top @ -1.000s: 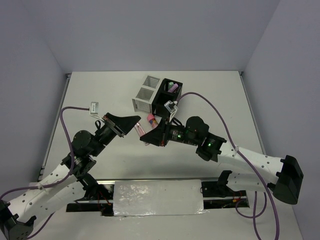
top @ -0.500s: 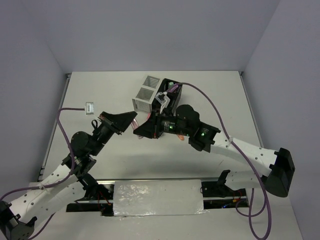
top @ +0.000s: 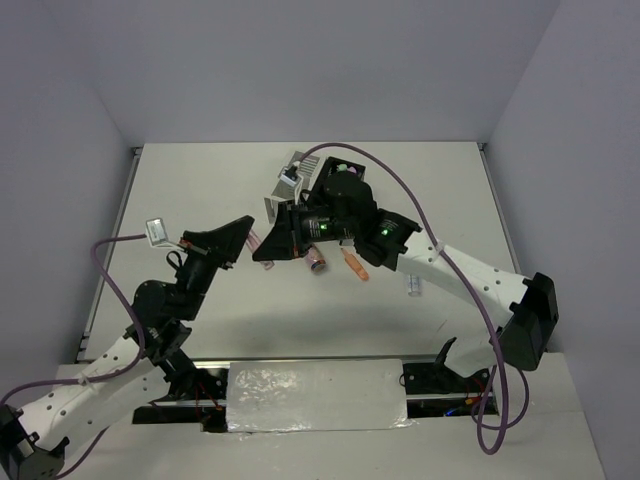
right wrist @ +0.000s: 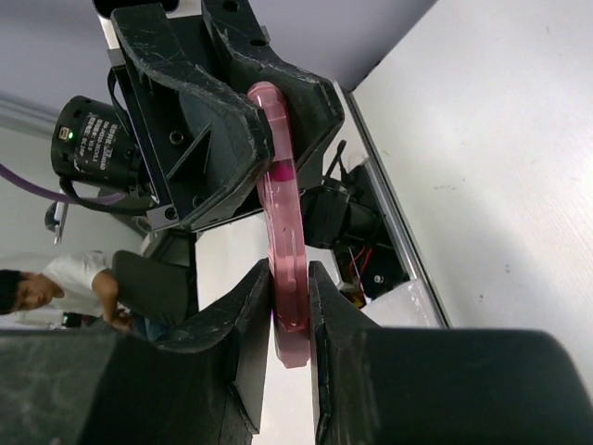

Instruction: Sort the stationery into containers

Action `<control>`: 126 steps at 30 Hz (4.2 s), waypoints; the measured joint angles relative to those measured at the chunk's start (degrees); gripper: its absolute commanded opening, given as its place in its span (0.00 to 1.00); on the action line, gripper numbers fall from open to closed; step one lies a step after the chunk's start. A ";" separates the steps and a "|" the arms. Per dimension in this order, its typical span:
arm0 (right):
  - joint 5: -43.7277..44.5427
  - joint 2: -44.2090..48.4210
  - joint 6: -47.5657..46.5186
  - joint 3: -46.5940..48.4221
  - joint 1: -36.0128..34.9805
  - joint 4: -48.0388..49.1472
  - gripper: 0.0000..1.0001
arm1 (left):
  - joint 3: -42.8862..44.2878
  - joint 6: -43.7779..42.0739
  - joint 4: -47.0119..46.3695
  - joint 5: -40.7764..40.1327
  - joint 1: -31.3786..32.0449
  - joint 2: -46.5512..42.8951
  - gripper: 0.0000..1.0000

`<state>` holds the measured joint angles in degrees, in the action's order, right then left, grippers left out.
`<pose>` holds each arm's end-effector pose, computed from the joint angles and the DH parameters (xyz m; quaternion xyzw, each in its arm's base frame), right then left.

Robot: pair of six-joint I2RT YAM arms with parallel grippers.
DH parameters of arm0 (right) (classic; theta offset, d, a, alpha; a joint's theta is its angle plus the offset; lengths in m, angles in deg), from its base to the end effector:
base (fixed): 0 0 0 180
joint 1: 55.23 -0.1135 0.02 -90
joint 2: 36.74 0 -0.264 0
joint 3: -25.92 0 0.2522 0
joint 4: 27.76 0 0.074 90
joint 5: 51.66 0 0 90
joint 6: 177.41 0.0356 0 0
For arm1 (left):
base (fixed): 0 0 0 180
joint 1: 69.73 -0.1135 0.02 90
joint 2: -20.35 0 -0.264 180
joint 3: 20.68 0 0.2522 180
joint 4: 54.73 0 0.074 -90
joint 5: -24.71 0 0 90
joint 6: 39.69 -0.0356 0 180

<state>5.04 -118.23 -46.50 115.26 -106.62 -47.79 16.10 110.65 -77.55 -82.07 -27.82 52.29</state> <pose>0.1920 0.2718 0.3871 -0.2473 0.7260 0.5884 0.2561 0.1133 -0.0879 0.3246 -0.2052 0.4854 -0.6116 0.5901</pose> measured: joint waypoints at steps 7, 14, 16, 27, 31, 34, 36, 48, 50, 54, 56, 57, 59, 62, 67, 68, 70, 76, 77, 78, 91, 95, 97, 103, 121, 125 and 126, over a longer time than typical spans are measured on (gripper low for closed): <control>-1.60 1.11 -1.25 -2.25 0.07 5.81 0.15 | 2.97 -0.31 5.01 -0.74 0.81 -1.62 0.00; -0.07 2.82 -3.04 -3.80 -0.09 8.68 0.22 | 5.90 -0.39 11.02 1.90 2.43 -1.97 0.00; 0.31 4.04 -3.02 -5.88 -0.13 10.12 0.18 | 7.15 -0.70 13.49 2.73 2.75 -1.75 0.00; 3.37 7.41 -4.11 -8.28 0.22 10.38 0.00 | 11.34 -3.89 15.21 5.90 2.97 3.17 0.00; 5.29 7.41 -5.16 -7.98 0.15 8.20 0.00 | 13.73 -5.05 20.28 4.70 3.04 3.87 0.05; 7.30 7.39 -6.21 -7.98 0.11 7.58 0.00 | 19.69 -7.04 29.70 1.68 3.65 6.08 0.62; 11.37 7.43 -7.13 -8.07 0.59 7.93 0.00 | 25.31 -10.23 39.50 -2.27 4.24 8.66 0.95; 19.96 5.60 -11.13 -10.45 12.09 3.74 0.00 | 50.23 -19.87 64.00 -17.40 1.46 18.71 0.99; 21.03 2.51 -12.55 -7.63 14.49 2.93 0.00 | 48.74 -21.70 64.72 -16.06 1.42 16.59 0.99; 24.37 -5.79 -15.80 -0.70 18.18 2.78 0.00 | 42.69 -25.64 66.64 -11.26 1.40 10.88 0.99; 24.92 -11.13 -18.29 3.39 19.47 3.61 0.00 | 38.47 -27.19 68.00 -9.40 1.40 7.58 0.99; 25.11 -13.33 -19.41 4.83 19.87 4.37 0.00 | 37.00 -27.65 68.94 -8.81 1.40 6.34 0.99; 25.29 -18.23 -22.14 7.76 20.46 6.51 0.01 | 33.44 -28.68 69.59 -8.28 1.40 3.69 0.99; 25.59 -24.39 -25.14 12.35 20.98 8.02 0.02 | 28.35 -29.09 69.70 -7.67 1.27 -0.02 0.99; 26.10 -30.73 -27.89 18.27 21.46 10.49 0.06 | 26.75 -29.07 70.47 -7.41 0.74 -1.79 0.99; 26.01 -31.52 -28.26 19.10 21.57 11.02 0.07 | 26.75 -29.09 70.49 -7.43 0.66 -1.81 0.99; 25.77 -33.11 -28.89 21.00 21.79 11.87 0.09 | 26.75 -29.09 70.75 -7.41 0.61 -1.66 0.99; 26.03 -36.35 -31.01 22.67 22.14 15.12 0.14 | 26.75 -29.55 71.08 -7.37 0.59 -0.90 0.99; 26.05 -37.00 -31.43 22.71 22.18 15.69 0.14 | 26.75 -29.94 71.06 -7.37 0.59 -0.94 0.99; 26.18 -37.59 -31.69 22.80 22.21 16.17 0.14 | 26.75 -30.14 71.06 -7.32 0.59 -0.96 0.99; 25.29 -44.28 -31.85 26.12 24.30 16.57 0.59 | 26.75 -30.45 71.06 -7.30 0.59 -0.92 0.99; 24.30 -44.26 -32.15 26.14 24.30 16.83 0.70 | 26.75 -30.45 71.08 -7.30 0.59 -0.94 0.99; 24.00 -44.04 -32.39 26.08 24.28 16.85 0.70 | 26.75 -30.45 71.08 -7.30 0.59 -0.94 0.99; 24.57 -33.90 -31.74 17.97 24.28 14.99 0.70 | 26.75 -30.38 71.12 -7.56 0.57 -0.94 0.99; 35.74 9.25 -31.85 -29.51 17.86 -12.70 0.61 | 26.82 -27.21 74.55 -14.75 -4.39 0.94 0.99; 36.48 9.22 -32.96 -33.07 17.42 -11.17 0.58 | 26.82 -27.19 74.69 -14.75 -4.61 1.33 0.99; 37.05 8.96 -33.27 -33.07 17.35 -10.60 0.58 | 26.82 -27.19 74.69 -14.73 -4.61 1.33 0.99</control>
<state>42.09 -109.27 -79.77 82.19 -89.27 -58.39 42.92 83.45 -2.86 -96.80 -32.43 53.63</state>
